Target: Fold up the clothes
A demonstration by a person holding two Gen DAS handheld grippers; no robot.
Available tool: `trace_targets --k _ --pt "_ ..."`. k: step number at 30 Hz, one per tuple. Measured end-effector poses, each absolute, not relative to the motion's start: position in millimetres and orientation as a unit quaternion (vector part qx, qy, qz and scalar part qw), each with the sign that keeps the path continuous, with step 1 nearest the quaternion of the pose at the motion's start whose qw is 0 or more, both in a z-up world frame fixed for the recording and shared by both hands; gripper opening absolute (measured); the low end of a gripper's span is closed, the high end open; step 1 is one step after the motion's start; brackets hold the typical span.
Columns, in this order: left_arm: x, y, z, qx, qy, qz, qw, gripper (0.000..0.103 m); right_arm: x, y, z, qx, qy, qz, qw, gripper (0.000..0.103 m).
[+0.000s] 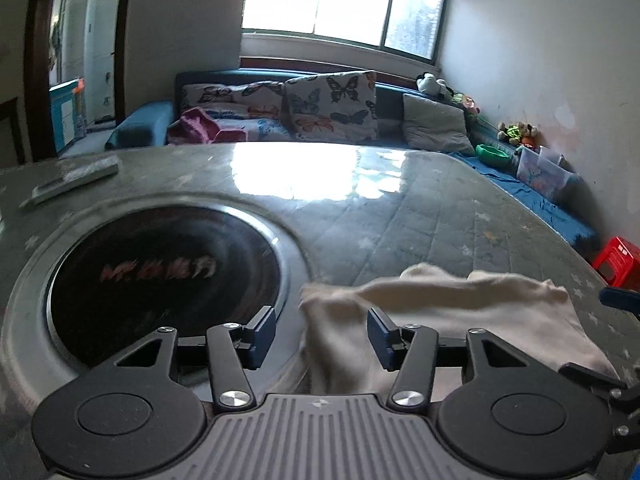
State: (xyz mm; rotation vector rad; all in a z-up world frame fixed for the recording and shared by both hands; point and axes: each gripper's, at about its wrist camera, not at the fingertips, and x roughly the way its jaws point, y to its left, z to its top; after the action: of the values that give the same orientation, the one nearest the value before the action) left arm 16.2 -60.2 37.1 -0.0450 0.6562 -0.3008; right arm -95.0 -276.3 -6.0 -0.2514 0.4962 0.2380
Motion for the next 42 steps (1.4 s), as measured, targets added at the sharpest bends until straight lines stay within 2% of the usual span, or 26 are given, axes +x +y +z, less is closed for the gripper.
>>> trace_targets --k 9,15,29,42 --pt "6.2 -39.0 20.6 -0.012 0.345 -0.119 0.931 0.055 -96.5 -235.3 0.4 -0.153 0.249 0.210 0.933 0.103" --pt "-2.9 -23.6 32.4 -0.058 0.335 -0.135 0.931 0.056 -98.4 -207.8 -0.5 -0.177 0.252 0.244 0.920 0.103" --pt "-13.6 -37.0 21.0 -0.023 0.348 -0.161 0.923 0.057 -63.9 -191.9 -10.2 -0.183 0.252 0.173 0.934 0.103" --pt "-9.3 -9.2 38.3 -0.073 0.341 -0.130 0.928 0.059 -87.6 -173.1 -6.9 -0.227 0.241 0.250 0.910 0.103"
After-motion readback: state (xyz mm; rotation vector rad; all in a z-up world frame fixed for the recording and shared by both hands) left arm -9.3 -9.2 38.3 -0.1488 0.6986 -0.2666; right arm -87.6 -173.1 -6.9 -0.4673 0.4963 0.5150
